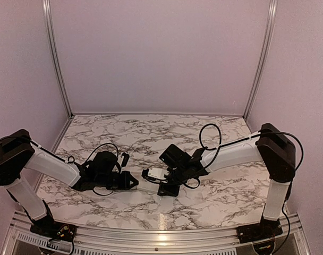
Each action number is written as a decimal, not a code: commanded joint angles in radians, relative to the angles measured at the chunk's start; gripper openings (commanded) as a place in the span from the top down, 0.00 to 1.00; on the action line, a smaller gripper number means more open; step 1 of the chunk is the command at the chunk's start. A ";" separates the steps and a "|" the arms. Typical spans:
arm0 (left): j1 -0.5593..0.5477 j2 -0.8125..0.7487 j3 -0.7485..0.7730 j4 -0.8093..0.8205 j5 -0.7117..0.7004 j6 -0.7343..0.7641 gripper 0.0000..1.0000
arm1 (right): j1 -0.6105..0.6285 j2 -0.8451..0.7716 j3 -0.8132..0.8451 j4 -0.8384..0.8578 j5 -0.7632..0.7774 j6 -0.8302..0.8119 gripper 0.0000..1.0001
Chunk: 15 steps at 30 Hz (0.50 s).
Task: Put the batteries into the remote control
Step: Hold the remote control at the center of the board, then press the battery cover on the remote control.
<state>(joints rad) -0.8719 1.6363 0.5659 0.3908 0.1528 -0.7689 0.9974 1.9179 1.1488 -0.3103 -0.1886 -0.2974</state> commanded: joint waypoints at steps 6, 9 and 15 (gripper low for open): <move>0.124 -0.233 0.004 -0.203 0.063 0.110 0.76 | -0.011 -0.031 -0.038 0.040 -0.003 -0.021 1.00; 0.126 -0.241 0.023 -0.272 0.009 0.138 0.78 | -0.010 -0.030 -0.035 0.037 -0.011 -0.017 1.00; 0.116 -0.201 0.015 -0.307 -0.076 0.152 0.81 | -0.009 -0.013 -0.005 0.005 -0.021 0.001 1.00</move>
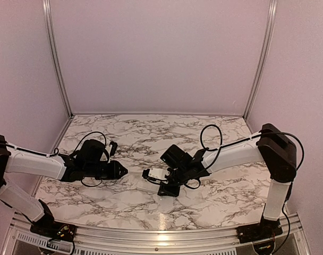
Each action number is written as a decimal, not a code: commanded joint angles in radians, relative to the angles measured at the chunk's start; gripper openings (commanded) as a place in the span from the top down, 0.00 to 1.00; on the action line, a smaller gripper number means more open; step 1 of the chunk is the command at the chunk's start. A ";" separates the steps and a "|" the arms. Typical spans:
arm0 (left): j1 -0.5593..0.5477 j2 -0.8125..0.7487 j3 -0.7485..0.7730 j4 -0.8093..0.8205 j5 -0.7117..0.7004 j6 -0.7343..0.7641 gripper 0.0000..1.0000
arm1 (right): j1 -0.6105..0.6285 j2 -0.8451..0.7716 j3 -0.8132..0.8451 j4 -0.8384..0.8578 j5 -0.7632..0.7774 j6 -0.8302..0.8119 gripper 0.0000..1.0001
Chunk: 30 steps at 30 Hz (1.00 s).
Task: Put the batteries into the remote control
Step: Press the battery cover on the remote control.
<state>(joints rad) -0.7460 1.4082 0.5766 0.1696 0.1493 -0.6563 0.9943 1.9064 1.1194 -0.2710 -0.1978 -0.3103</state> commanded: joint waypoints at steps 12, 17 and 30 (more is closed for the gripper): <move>-0.092 0.119 0.053 -0.110 -0.190 0.083 0.89 | 0.001 0.035 0.093 -0.086 -0.040 0.034 1.00; -0.142 0.174 0.092 -0.125 -0.252 0.109 0.92 | 0.001 0.042 0.122 -0.119 -0.043 0.036 1.00; -0.271 0.281 0.170 -0.120 -0.258 0.174 0.96 | 0.003 0.049 0.159 -0.125 -0.075 0.029 1.00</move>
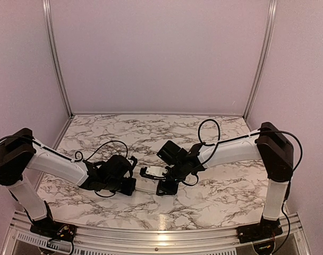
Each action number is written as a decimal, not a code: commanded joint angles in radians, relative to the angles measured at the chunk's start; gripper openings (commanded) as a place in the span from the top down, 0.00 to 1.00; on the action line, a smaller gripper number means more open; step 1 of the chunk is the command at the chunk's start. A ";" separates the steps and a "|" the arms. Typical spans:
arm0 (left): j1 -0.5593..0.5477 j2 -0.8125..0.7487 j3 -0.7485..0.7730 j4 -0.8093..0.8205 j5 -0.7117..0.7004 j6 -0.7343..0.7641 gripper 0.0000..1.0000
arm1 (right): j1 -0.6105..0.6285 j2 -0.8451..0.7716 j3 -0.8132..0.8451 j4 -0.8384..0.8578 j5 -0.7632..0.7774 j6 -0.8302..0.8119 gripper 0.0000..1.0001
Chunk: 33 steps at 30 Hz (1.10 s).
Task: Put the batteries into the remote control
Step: Press the battery cover on the remote control, then pass from the right arm to the left
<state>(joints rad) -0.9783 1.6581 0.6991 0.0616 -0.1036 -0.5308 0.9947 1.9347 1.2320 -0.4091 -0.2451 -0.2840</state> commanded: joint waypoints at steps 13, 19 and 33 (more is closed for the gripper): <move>0.027 -0.189 -0.059 -0.027 -0.061 0.108 0.70 | 0.000 -0.031 -0.018 0.032 -0.021 -0.023 1.00; 0.044 -0.455 -0.127 -0.019 0.014 0.307 0.34 | 0.020 -0.098 -0.040 0.028 -0.007 -0.043 1.00; -0.062 -0.604 -0.222 0.102 0.275 0.567 0.29 | 0.151 -0.250 -0.027 -0.078 0.003 -0.119 1.00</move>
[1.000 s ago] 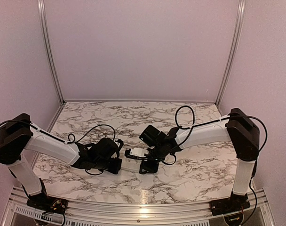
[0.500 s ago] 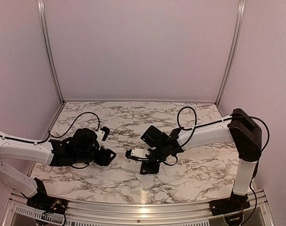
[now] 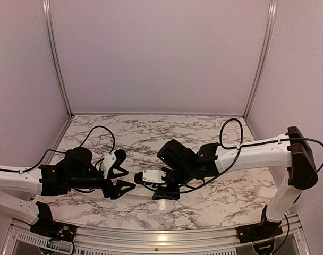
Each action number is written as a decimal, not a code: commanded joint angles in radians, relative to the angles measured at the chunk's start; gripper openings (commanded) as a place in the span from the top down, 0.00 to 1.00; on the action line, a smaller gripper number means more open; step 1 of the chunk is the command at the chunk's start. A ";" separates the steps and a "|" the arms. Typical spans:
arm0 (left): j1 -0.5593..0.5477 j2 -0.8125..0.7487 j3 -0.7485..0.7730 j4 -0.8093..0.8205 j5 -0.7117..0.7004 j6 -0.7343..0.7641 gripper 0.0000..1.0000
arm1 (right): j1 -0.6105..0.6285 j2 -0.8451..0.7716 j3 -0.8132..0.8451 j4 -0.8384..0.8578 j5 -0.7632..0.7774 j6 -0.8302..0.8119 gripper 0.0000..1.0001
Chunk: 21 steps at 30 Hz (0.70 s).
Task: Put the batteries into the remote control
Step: Pass from the right arm to the left
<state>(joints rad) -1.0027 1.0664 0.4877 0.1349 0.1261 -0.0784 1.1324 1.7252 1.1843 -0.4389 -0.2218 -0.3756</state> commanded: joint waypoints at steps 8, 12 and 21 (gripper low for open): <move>-0.134 0.053 0.020 -0.023 0.055 0.204 0.31 | 0.024 -0.055 0.033 -0.096 -0.067 -0.040 1.00; -0.158 0.080 0.040 -0.042 0.048 0.242 0.31 | 0.033 -0.054 0.043 -0.107 -0.092 -0.043 1.00; -0.193 0.125 0.069 -0.073 0.037 0.292 0.37 | 0.052 -0.068 0.060 -0.127 -0.125 -0.057 1.00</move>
<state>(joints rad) -1.1809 1.1698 0.5266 0.0986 0.1707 0.1699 1.1709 1.6905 1.1965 -0.5549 -0.3134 -0.4175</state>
